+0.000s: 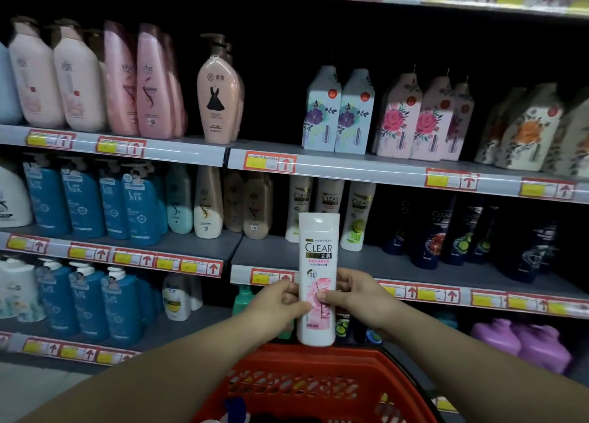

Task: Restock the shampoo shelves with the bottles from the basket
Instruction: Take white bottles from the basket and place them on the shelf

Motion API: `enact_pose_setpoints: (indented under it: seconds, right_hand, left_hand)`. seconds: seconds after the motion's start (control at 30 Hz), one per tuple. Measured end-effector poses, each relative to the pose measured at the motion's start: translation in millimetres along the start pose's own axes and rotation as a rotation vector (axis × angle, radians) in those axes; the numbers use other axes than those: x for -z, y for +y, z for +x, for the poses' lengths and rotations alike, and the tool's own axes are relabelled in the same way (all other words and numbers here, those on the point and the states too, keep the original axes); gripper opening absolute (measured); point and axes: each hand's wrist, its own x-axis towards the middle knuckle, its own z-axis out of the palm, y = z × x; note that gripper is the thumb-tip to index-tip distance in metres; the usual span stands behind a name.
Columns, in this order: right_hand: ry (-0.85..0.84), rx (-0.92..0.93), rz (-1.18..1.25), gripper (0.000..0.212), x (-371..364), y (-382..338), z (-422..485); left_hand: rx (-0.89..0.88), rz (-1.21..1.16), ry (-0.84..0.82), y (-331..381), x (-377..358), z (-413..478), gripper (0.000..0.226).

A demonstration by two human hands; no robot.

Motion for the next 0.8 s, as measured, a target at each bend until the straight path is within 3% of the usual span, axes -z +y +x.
enact_pose_setpoints:
  seconds: [0.37, 0.6, 0.8]
  right_hand:
    - [0.115, 0.010, 0.050, 0.030, 44.3, 7.7, 69.3]
    - [0.189, 0.031, 0.051, 0.034, 67.8, -1.8, 127.3]
    - [0.217, 0.037, 0.051, 0.034, 78.4, 11.8, 156.4]
  left_hand:
    - [-0.072, 0.045, 0.126, 22.6, -17.9, 85.8, 0.025]
    - [-0.147, 0.121, 0.232, 45.7, -16.8, 140.4, 0.036]
    - [-0.151, 0.217, 0.275, 44.0, -18.7, 177.8, 0.030]
